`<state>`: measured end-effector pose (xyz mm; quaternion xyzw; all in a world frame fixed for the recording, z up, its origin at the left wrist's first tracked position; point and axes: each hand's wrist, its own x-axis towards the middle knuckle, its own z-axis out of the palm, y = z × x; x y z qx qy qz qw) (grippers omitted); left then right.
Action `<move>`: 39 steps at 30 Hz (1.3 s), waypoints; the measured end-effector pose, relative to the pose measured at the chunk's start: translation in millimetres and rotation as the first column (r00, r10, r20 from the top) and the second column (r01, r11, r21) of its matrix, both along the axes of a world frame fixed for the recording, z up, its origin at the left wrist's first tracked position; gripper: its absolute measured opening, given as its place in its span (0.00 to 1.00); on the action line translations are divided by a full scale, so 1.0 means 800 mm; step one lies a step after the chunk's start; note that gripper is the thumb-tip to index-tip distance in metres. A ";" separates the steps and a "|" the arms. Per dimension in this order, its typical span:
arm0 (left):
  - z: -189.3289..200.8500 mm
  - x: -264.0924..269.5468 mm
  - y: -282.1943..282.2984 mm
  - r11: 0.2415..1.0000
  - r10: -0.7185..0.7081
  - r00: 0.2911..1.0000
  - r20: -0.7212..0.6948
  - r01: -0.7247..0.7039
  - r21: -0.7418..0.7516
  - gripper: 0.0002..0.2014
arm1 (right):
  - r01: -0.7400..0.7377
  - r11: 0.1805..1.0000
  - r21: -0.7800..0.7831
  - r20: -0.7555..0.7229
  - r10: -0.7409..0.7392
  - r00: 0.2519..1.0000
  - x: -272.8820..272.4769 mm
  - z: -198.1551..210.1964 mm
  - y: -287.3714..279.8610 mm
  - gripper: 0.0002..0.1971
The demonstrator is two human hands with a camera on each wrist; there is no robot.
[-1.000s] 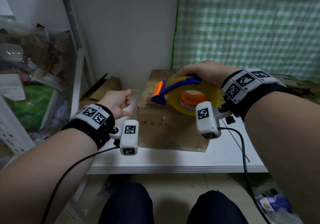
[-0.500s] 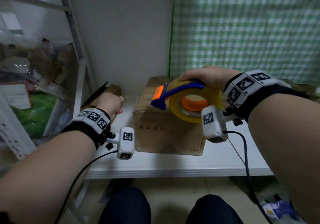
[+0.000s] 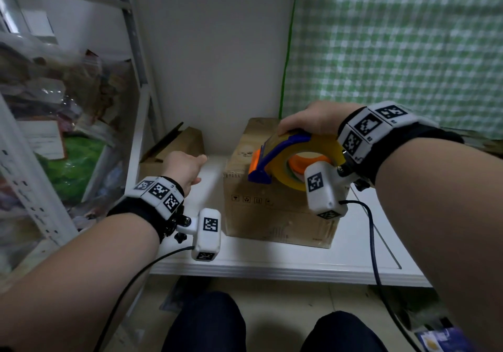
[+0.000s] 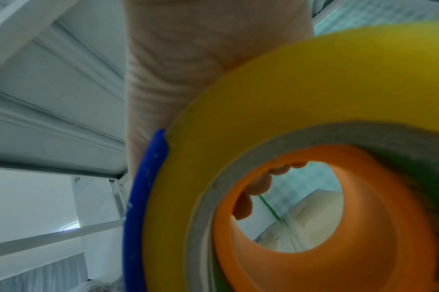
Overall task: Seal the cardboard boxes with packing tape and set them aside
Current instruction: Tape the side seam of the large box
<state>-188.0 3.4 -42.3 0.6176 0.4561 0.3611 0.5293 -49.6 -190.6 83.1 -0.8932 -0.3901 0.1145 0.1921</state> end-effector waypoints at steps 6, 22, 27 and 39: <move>-0.012 0.005 0.005 1.000 0.018 1.000 -0.003 -0.018 0.018 0.07 | 0.020 0.999 -0.027 -0.004 -0.020 1.000 -0.002 0.000 0.008 0.19; -0.056 0.009 0.012 0.993 -0.048 0.996 -0.075 0.039 -0.113 0.12 | 0.099 0.994 -0.048 0.276 -0.082 0.958 -0.032 -0.012 0.043 0.04; -0.061 0.005 0.006 0.981 -0.094 0.993 -0.066 0.081 -0.177 0.21 | 0.337 0.893 -0.298 0.664 -0.060 0.746 -0.055 -0.035 0.071 0.22; -0.080 0.006 -0.007 0.921 -0.215 0.971 0.101 0.236 -0.309 0.11 | 0.376 0.842 -0.388 0.761 0.062 0.646 -0.072 -0.053 0.084 0.20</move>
